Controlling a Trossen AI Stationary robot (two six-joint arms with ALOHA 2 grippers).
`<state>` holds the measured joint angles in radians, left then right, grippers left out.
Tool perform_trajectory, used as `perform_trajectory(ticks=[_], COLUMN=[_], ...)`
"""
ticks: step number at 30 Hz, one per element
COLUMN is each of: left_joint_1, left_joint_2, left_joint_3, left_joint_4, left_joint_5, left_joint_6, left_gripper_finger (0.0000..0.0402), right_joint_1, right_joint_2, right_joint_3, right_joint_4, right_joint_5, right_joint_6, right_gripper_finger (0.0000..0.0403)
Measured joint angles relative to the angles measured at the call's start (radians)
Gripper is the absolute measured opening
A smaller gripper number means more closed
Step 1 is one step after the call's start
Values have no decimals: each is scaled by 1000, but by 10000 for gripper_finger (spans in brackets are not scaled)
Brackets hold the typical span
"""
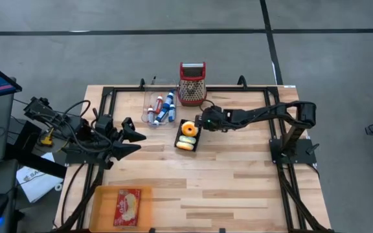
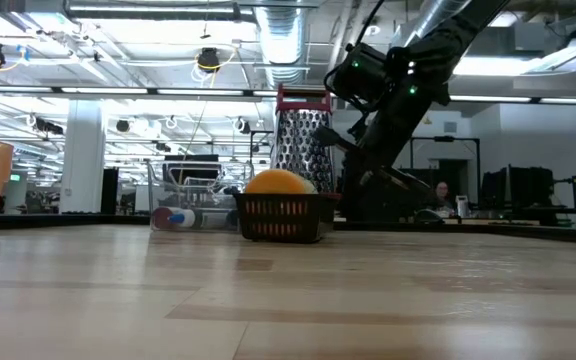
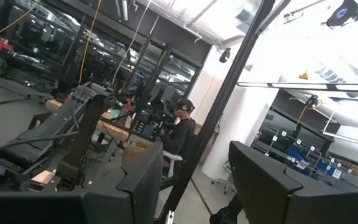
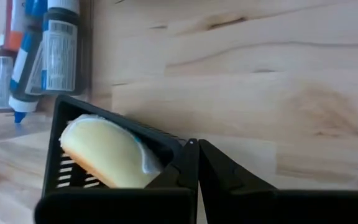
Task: Pick & Place Food Item
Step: Adjust the black bin
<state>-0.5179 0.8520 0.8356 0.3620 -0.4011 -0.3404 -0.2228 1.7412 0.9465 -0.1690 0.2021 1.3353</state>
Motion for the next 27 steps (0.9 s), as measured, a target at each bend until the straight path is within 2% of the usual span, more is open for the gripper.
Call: perform_trajectory(ticks=[27], left_joint_1=[0], left_joint_2=[0], left_joint_3=[0], left_joint_4=[2], left_joint_5=[2], left_joint_6=[-1], left_gripper_finger=[182], right_joint_1=[-22], right_joint_2=[0], right_joint_3=[0], right_joint_4=[69], right_joint_5=[0], right_joint_6=[-20], right_gripper_finger=[0])
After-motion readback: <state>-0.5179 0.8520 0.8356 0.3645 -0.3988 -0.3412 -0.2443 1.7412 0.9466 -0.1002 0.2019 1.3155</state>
